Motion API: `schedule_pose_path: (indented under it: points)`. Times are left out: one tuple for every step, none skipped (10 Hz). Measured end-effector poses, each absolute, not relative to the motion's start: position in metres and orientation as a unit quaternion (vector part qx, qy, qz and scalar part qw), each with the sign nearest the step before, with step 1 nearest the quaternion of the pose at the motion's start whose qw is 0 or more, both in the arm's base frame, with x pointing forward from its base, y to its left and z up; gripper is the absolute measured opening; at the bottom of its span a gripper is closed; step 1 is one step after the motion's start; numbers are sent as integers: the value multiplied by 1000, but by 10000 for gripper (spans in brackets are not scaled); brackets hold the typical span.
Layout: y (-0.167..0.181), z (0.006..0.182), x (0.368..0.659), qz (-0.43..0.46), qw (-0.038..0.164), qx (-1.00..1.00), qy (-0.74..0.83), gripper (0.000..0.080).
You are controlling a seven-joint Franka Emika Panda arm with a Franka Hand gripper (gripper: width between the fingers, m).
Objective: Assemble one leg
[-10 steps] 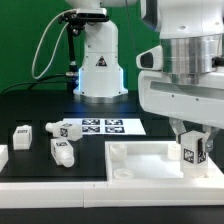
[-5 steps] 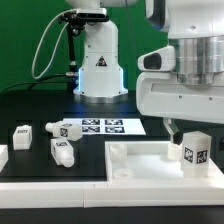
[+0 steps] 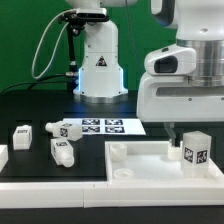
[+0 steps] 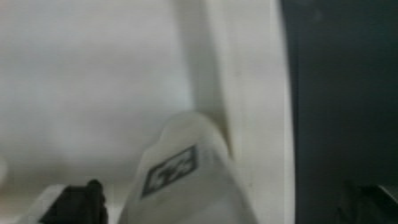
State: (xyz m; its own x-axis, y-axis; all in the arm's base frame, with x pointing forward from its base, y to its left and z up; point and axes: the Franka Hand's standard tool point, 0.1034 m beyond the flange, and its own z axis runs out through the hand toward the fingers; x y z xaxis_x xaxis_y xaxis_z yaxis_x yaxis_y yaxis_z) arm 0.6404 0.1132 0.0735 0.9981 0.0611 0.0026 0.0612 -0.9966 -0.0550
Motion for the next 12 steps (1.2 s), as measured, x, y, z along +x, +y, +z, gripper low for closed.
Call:
schedule_pose_path:
  points:
    - [114,72,640,-12,21,-993,-118,649]
    - [116,72,641,-14,22,-989,-145,649]
    - [116,72,641,-14,22,-991,-129,647]
    - [115,71,640,-13,22,-992,-126,534]
    - [115,71,640,-13,22,-992,-122,392]
    - [114,71,641,-13,21,-995,-98,392]
    - [113,71,641,-12,22,-998,-58,285]
    - [113,71,641,-11,22,-999,-22,285]
    - [113,71,641,-12,24,-999,31,285]
    - [113,71,641,-12,23,-994,105,285]
    - [113,71,642,-13,20,-984,175,285]
    - [112,70,642,-16,31,-962,269,285]
